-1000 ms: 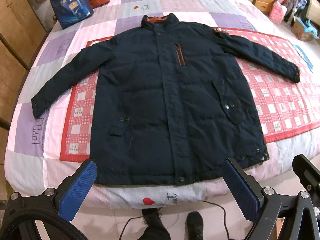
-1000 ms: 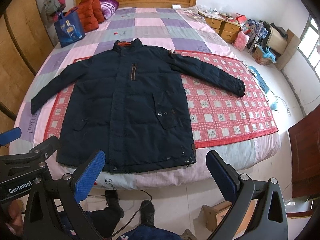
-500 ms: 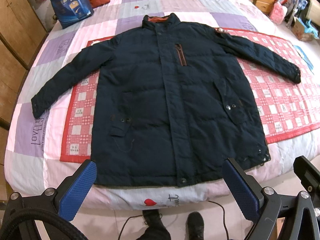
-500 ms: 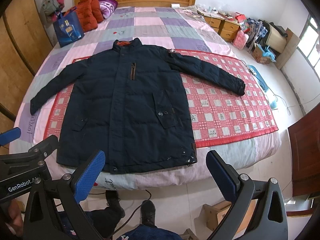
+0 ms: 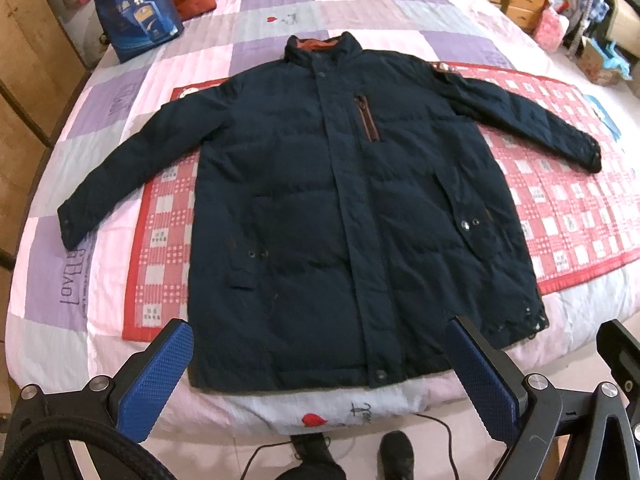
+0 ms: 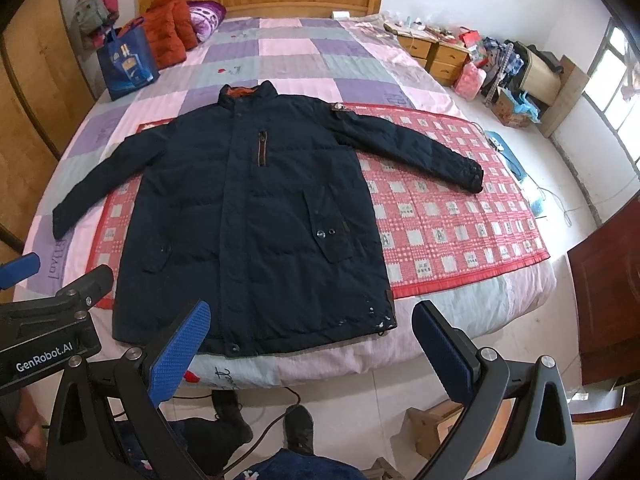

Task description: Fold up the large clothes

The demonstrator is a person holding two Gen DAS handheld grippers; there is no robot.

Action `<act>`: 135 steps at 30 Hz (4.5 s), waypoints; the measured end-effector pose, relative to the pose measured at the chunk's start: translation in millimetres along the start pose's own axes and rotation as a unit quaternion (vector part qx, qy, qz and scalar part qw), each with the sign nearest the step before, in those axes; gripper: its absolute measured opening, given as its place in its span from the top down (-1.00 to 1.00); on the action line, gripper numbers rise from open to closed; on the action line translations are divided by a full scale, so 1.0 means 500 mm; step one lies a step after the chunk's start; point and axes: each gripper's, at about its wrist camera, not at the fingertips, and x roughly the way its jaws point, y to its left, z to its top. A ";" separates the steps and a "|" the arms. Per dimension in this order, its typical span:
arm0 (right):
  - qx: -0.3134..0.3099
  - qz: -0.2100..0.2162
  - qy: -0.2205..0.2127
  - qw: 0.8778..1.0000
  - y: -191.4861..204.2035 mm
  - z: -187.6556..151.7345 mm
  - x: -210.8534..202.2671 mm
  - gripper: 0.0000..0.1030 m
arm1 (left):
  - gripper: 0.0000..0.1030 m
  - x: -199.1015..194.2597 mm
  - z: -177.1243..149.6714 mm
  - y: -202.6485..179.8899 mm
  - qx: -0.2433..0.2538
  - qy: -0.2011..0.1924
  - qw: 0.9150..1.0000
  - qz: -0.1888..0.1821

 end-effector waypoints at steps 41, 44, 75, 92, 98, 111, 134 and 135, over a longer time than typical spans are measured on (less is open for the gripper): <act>-0.074 0.023 0.045 0.996 -0.064 0.205 0.546 -1.00 | -1.00 0.488 0.096 0.051 -0.095 0.052 0.992 0.057; -0.097 0.024 0.039 0.994 -0.026 0.197 0.636 -1.00 | -1.00 0.580 0.097 0.082 -0.078 0.046 0.994 0.063; -0.014 -0.020 0.067 0.997 -0.304 -0.054 0.820 -1.00 | -1.00 0.649 -0.187 0.258 -0.021 0.017 0.997 0.068; -0.113 0.095 -0.233 0.961 -0.087 0.854 0.771 -1.00 | -1.00 0.496 0.638 0.203 0.027 -0.215 0.976 0.009; -0.102 0.093 -0.216 0.967 0.037 1.011 0.865 -1.00 | -1.00 0.638 0.786 0.179 0.004 -0.210 0.977 0.032; -0.184 0.070 -0.061 0.978 0.247 0.802 1.278 -1.00 | -1.00 1.075 0.652 0.131 -0.002 -0.062 0.993 0.096; -0.046 -0.039 -0.131 0.990 -0.246 0.774 1.251 -1.00 | -0.99 0.958 0.662 -0.289 0.044 -0.140 0.987 -0.070; -0.033 -0.047 -0.113 0.992 -0.300 0.759 1.256 -1.00 | -0.99 0.981 0.665 -0.316 0.051 -0.128 0.989 -0.057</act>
